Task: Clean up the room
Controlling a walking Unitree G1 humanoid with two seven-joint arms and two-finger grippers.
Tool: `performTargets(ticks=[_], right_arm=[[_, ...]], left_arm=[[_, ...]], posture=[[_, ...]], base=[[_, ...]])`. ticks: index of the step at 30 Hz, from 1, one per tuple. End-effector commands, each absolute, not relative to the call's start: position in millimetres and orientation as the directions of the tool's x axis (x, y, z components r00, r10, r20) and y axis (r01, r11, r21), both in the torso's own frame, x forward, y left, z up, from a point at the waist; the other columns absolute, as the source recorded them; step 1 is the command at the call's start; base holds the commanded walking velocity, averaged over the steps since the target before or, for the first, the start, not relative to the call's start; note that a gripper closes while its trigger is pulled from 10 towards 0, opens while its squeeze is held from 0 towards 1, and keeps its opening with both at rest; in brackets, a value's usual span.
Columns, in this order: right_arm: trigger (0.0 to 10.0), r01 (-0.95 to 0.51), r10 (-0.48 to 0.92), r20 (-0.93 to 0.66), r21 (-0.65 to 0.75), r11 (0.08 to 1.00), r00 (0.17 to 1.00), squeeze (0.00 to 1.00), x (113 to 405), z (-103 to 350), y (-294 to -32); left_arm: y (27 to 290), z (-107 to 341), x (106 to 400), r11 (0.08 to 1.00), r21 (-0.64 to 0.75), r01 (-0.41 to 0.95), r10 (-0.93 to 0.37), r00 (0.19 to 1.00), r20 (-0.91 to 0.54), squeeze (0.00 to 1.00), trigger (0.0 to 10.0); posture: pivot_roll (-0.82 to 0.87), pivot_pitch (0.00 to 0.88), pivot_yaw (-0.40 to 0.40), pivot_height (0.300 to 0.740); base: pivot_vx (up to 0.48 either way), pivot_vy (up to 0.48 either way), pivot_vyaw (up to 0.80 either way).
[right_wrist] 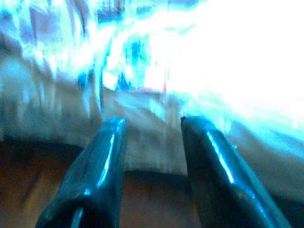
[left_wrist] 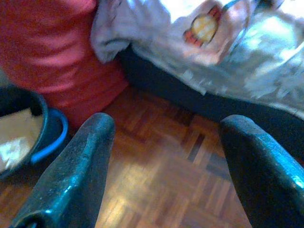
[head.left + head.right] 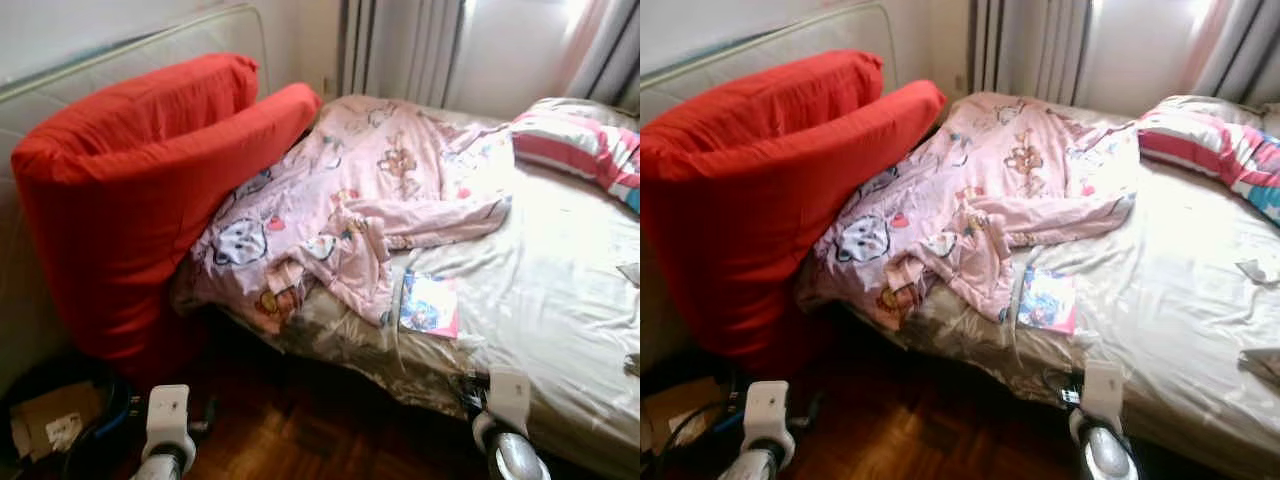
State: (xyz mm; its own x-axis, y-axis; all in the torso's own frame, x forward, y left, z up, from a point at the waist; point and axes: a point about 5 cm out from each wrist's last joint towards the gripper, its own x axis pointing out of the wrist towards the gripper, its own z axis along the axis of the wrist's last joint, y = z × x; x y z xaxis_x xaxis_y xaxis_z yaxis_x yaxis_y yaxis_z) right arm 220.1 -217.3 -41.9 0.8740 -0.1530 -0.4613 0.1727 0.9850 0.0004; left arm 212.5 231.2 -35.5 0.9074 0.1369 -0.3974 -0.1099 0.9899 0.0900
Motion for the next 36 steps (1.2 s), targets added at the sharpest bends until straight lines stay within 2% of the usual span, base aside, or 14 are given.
performTargets(ticks=[1,7,11,18,24,36], right_arm=[[10.0,0.157,-0.14,-0.422,0.006,0.988,0.896,0.0,223,-37,-218],[10.0,0.135,-0.129,-0.339,-0.006,0.991,0.932,0.0,223,-30,-216],[10.0,0.216,-0.197,-0.348,0.016,0.976,0.917,0.0,215,-33,-224],[10.0,0.255,-0.219,-0.485,0.009,0.967,0.847,0.0,199,-52,-226],[10.0,0.256,-0.213,-0.503,0.016,0.966,0.837,0.0,195,-54,-225],[10.0,0.274,-0.21,-0.531,0.042,0.961,0.821,0.0,193,-58,-222]], left_arm=[[238,-23,220,0.988,0.09,-0.126,0.148,0.937,-0.316,0.0,10.0],[241,-12,213,0.991,0.082,-0.108,0.123,0.968,-0.22,0.0,10.0],[244,-13,205,0.987,0.078,-0.143,0.156,0.966,-0.206,0.0,10.0],[249,-21,205,0.984,0.059,-0.169,0.178,0.943,-0.282,0.0,10.0],[242,-26,205,0.987,0.052,-0.153,0.161,0.938,-0.308,0.0,10.0],[236,-29,205,0.987,0.037,-0.155,0.158,0.932,-0.326,0.0,10.0]], posture=[[0.03,0.0,-0.006,0.74],[0.02,0.002,-0.028,0.74],[0.04,0.021,-0.032,0.74],[0.05,0.043,-0.027,0.74],[0.04,0.065,-0.036,0.74],[0.04,0.088,-0.042,0.74]], base=[[0.0,0.0,0.0],[0.0,0.0,0.0],[0.0,0.0,0.0],[0.0,0.0,0.0],[0.0,0.0,0.0],[0.299,0.0,0.0]])
